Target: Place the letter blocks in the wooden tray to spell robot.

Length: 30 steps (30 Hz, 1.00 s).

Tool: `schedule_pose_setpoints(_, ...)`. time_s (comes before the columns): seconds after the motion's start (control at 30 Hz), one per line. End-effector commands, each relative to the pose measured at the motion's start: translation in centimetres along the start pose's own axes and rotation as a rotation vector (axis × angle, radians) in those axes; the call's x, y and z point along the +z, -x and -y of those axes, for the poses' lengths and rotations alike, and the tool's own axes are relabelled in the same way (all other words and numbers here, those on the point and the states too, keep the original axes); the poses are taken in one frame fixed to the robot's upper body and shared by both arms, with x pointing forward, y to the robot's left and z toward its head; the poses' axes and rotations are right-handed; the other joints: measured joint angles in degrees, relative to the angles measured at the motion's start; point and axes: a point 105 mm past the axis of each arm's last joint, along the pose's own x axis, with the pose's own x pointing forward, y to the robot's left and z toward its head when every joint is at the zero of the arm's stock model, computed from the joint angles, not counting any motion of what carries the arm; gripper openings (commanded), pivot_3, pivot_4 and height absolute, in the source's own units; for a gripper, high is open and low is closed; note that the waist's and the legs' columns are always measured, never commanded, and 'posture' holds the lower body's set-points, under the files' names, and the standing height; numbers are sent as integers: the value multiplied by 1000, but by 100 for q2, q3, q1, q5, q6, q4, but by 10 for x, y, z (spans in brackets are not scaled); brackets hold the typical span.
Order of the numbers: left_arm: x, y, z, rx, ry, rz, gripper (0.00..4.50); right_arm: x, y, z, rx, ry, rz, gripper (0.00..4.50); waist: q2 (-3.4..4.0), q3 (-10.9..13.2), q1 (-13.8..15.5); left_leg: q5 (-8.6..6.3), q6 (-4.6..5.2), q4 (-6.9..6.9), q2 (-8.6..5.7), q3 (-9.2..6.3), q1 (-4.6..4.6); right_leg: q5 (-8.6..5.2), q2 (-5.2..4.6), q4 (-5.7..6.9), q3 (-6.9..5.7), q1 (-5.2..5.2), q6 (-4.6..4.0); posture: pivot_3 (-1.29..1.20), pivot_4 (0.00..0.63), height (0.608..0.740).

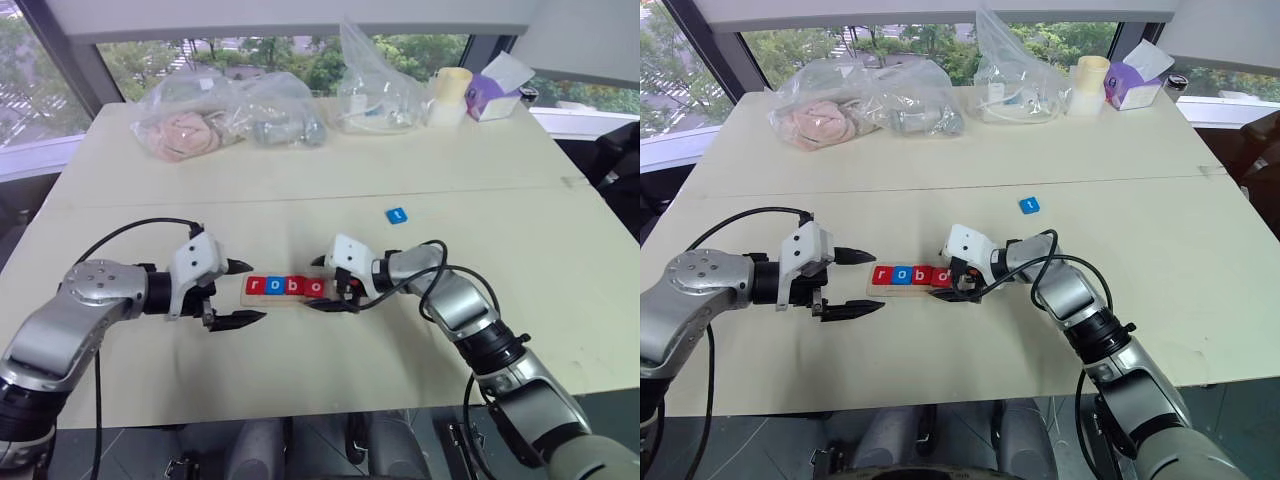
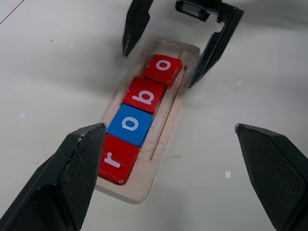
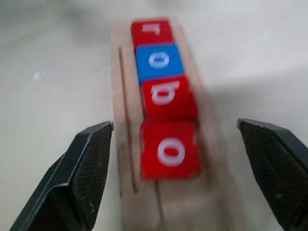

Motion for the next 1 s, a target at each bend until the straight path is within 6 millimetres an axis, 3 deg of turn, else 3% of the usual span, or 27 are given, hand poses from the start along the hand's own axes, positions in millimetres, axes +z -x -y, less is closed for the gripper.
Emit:
schedule_pose_setpoints(0.03,7,1,0,12,-31,21,4500,15,8,6,-34,93,37,4337,0,0,8,0,0,0,0,0,0,0,0,0,0,0,0,0,150,740)
schedule_pose_setpoints(0.23,9,-2,-1,10,-37,30,4500,4,4,4,-36,181,-14,4337,0,0,0,0,0,0,0,0,0,0,0,0,0,0,0,0,150,740)
schedule_pose_setpoints(0.57,9,-4,0,10,-33,38,4500,19,2,16,-108,299,36,4337,0,0,-6,1,0,1,0,0,0,1,2,0,0,-1,-1,0,150,740)
schedule_pose_setpoints(0.7,9,-4,0,10,-30,40,4500,20,4,12,-85,365,37,4337,0,0,2,1,0,1,0,0,0,1,2,0,0,0,-2,0,150,740)
schedule_pose_setpoints(0.9,9,-4,0,13,-30,38,4500,40,26,2,-41,274,183,4337,0,0,3,1,0,0,3,-1,0,1,2,0,1,0,-2,0,150,740)
schedule_pose_setpoints(0.97,9,-3,0,16,-31,39,4500,48,41,19,-128,176,238,4337,0,0,1,1,0,0,3,0,0,2,2,1,0,0,-1,0,150,740)
schedule_pose_setpoints(1.0,10,-3,0,17,-31,41,4500,47,51,37,-223,102,244,4337,0,0,3,1,-1,1,3,0,0,4,2,1,1,0,-5,0,150,740)
